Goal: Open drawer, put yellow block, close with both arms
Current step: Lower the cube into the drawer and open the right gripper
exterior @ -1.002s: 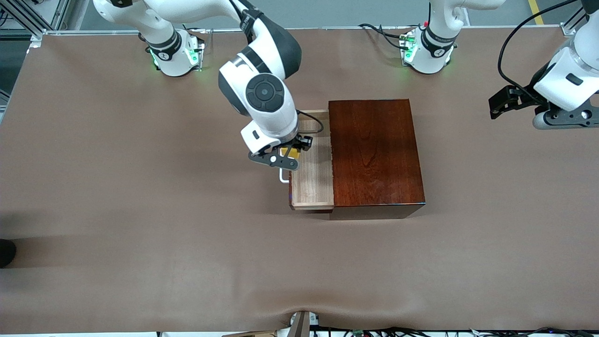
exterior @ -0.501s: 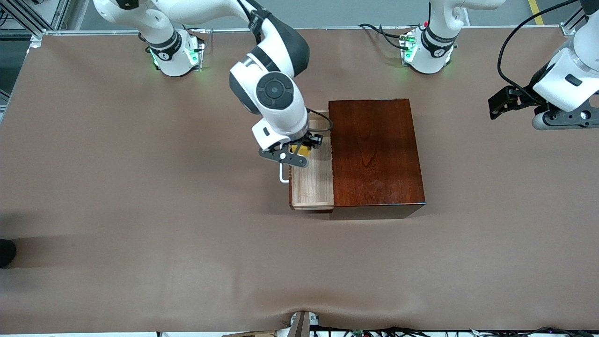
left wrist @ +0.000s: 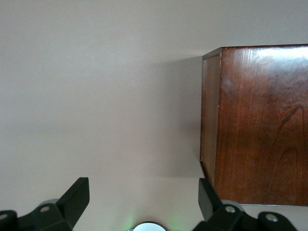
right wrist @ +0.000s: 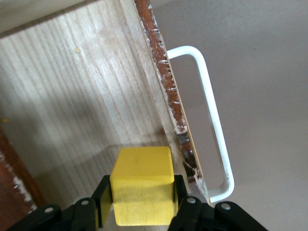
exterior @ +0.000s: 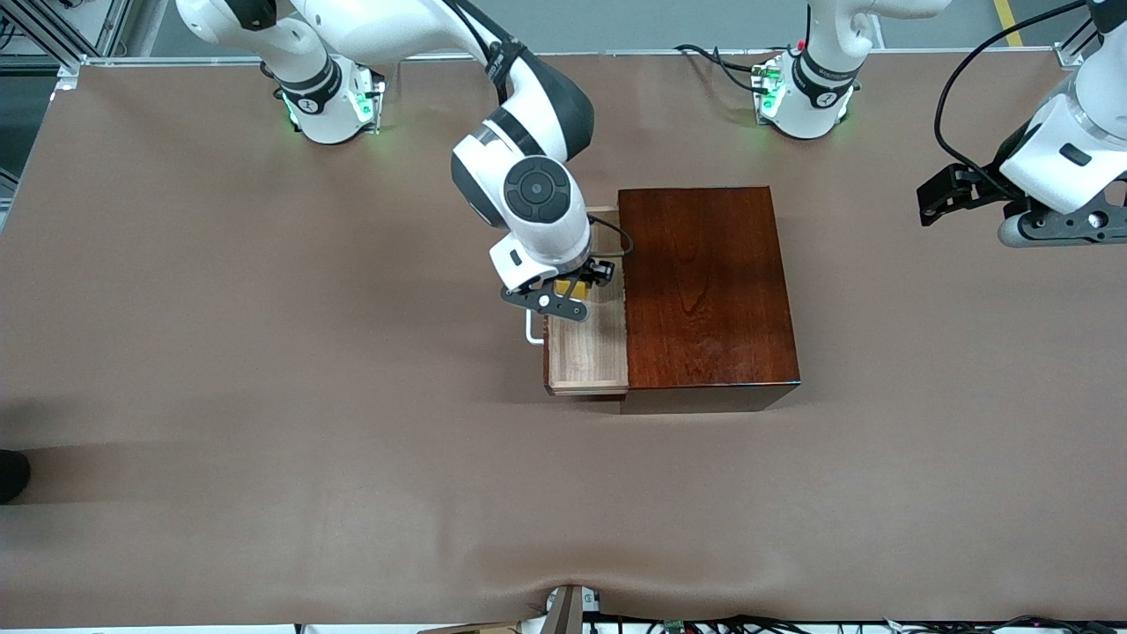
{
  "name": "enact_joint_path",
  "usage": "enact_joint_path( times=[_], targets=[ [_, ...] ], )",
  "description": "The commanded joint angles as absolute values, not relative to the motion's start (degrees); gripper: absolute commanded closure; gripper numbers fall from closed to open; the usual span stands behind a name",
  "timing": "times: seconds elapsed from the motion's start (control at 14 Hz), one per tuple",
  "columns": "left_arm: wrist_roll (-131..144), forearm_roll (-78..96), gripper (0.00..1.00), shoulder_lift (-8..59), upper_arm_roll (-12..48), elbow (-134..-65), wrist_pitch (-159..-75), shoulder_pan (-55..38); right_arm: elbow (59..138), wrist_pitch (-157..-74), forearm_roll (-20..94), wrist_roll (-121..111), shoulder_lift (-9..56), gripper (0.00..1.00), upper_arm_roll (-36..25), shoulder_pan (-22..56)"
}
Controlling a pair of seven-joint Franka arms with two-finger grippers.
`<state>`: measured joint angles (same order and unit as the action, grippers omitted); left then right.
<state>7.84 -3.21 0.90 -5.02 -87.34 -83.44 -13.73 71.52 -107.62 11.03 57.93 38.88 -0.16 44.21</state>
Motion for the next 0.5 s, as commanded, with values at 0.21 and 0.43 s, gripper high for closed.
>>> enact_joint_path(
  times=[0.21,0.43],
  targets=[
    [7.03,-2.37,0.00,0.97,-5.18,-87.28,-82.97,-13.71,69.87,-108.72,12.04,58.89,40.61,0.85,-0.62,45.26],
    [7.03,-2.37,0.00,1.14,-5.10,-87.28,-82.97,-13.71,69.61,-108.90,11.95,59.15,40.52,0.00,-0.70,46.05]
  ],
)
